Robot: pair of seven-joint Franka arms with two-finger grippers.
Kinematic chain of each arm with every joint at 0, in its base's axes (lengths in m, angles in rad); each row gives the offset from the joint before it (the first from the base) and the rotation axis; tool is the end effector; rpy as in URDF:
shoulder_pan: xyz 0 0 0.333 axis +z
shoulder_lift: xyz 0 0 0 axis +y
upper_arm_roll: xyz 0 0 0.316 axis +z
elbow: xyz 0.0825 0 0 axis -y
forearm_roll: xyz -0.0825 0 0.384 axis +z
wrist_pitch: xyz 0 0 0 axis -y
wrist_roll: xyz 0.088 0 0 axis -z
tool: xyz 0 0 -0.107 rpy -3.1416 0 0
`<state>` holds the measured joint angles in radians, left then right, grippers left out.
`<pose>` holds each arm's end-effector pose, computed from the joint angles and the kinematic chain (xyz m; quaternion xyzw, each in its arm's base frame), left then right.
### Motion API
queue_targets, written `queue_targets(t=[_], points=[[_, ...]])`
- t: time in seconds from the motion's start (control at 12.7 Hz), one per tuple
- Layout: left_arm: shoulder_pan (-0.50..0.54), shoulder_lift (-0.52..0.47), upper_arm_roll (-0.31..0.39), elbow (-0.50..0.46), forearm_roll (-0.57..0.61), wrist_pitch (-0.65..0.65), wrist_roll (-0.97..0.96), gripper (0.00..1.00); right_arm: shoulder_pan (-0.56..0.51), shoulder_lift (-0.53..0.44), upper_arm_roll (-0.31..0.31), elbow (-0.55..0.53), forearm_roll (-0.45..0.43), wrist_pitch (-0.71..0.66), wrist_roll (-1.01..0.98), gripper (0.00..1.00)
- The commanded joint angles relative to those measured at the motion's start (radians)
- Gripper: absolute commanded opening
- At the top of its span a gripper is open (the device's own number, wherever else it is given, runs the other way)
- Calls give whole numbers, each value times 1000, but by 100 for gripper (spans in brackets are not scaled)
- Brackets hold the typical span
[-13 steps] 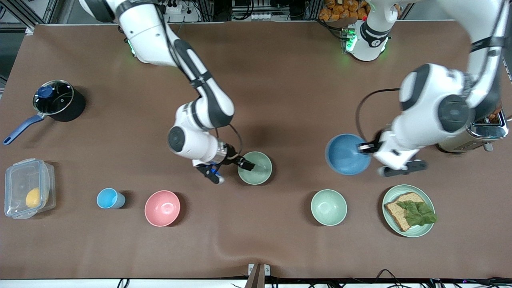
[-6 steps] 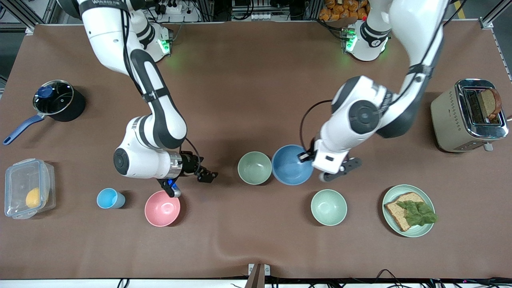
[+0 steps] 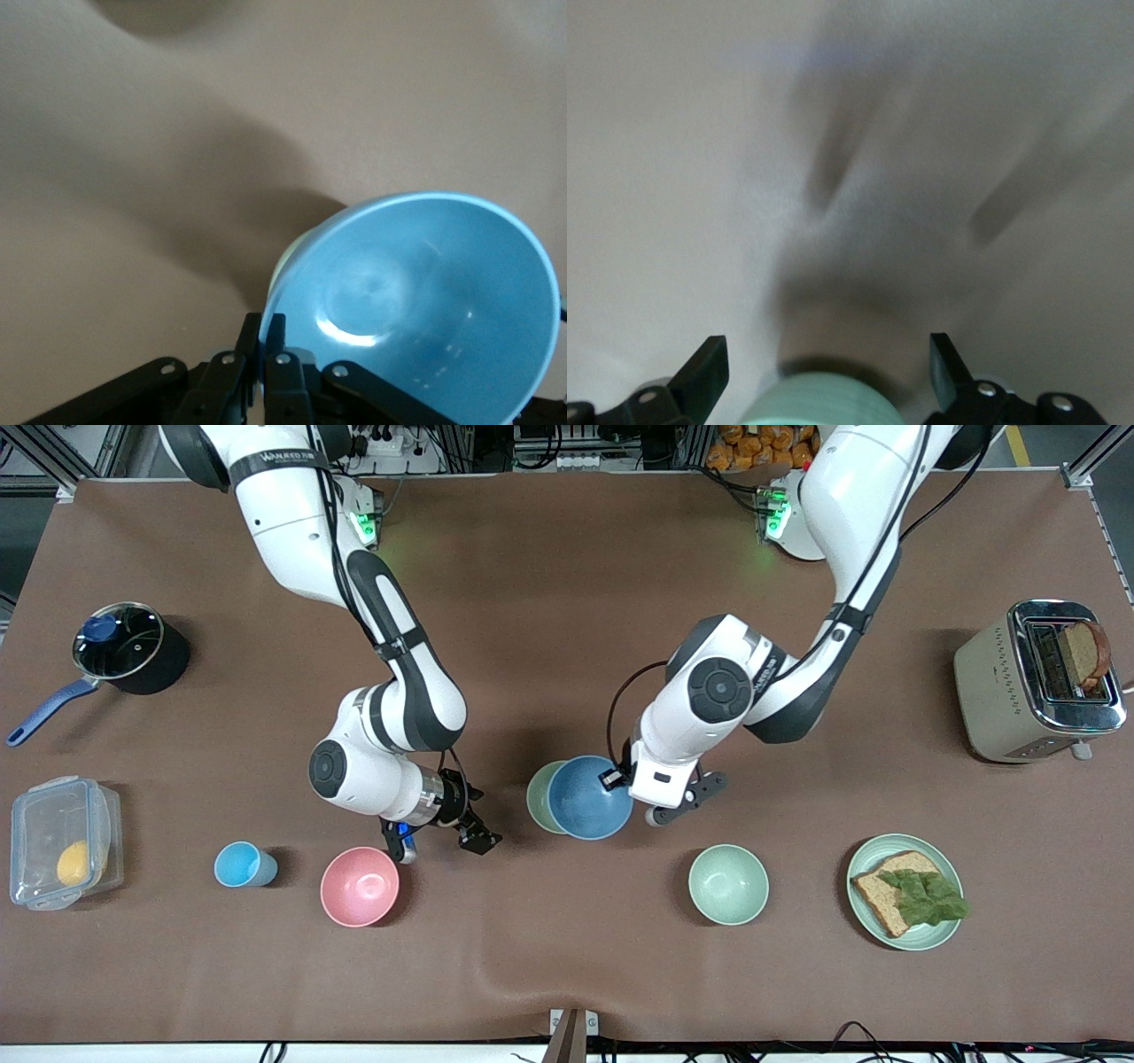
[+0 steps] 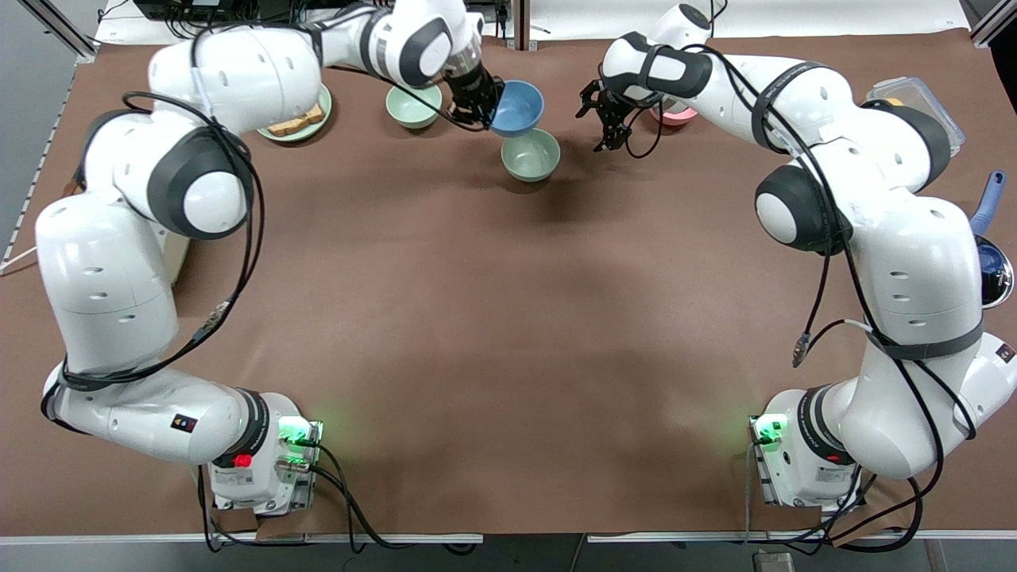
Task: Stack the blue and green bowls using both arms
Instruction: 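Lower the blue bowl into the green bowl with the left gripper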
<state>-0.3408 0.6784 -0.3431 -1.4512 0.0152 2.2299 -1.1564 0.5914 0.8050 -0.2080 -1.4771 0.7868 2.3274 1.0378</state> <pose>0.5966 -0.4223 0.3175 0.9557 0.2694 -0.0360 0.1133 0.6584 0.3087 0.2127 -0.8275 0.5162 0.1131 0.1898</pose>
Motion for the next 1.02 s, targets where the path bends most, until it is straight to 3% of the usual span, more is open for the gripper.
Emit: queue_targets(t=[0.0, 0.39, 0.94], points=[[-21, 30, 13, 31, 11, 13, -32, 0, 20, 55, -2, 70, 0, 10, 92, 100], [-79, 90, 41, 29, 26, 91, -46, 0, 67, 91, -2, 74, -3, 92, 146, 100], [-115, 133, 70, 29, 28, 142, -62, 0, 79, 99, -2, 78, -5, 93, 146, 100]])
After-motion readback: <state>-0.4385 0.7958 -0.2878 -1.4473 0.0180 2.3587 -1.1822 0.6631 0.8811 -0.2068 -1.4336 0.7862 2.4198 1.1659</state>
